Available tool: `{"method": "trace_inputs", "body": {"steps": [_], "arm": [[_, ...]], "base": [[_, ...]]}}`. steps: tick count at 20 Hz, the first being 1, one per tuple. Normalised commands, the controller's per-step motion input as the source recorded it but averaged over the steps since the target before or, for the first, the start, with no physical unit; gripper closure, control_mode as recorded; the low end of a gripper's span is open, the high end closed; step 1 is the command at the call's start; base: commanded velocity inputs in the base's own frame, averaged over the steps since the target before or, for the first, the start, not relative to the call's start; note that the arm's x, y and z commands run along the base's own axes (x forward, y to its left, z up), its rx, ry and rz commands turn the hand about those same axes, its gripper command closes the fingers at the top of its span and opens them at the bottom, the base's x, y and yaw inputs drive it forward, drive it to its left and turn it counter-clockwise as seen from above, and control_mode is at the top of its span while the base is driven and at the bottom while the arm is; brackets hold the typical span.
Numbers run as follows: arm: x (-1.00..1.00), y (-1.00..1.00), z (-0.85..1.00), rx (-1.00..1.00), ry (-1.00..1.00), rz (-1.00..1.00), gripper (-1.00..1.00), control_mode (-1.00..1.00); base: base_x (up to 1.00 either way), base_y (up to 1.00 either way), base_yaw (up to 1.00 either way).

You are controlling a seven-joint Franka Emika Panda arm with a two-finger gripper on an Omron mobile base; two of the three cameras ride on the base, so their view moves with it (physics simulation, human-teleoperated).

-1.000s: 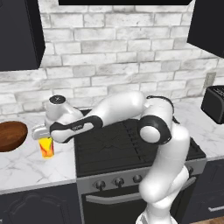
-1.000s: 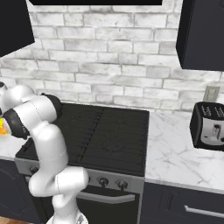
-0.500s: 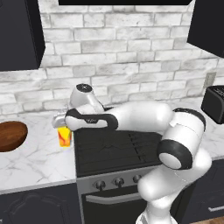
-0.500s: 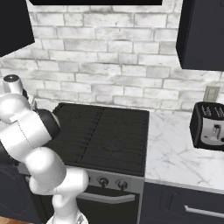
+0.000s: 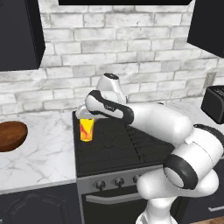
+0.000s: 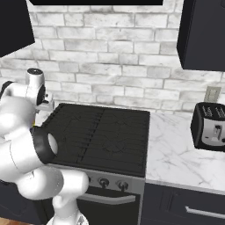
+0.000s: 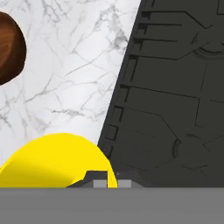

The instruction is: Pick the cup and bowl from the counter and place them on the counter next to the sink.

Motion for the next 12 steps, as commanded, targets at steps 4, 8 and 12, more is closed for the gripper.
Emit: {"method": "trace_inputs", "body": {"steps": [4,8,12], "arm": [[0.05,-0.71,0.16,-0.01,0.06,-0.03,1.0,-1.0],[0.05,-0.59,0.01,-0.04,0.0,0.0,1.0,-1.0],[0.01,-0.43,0.0,-0.02,-0.02,0.0,1.0,-1.0]], "base": [[0.0,0.0,0.0],[0.0,0.0,0.0],[0.0,0.0,0.0]]}}
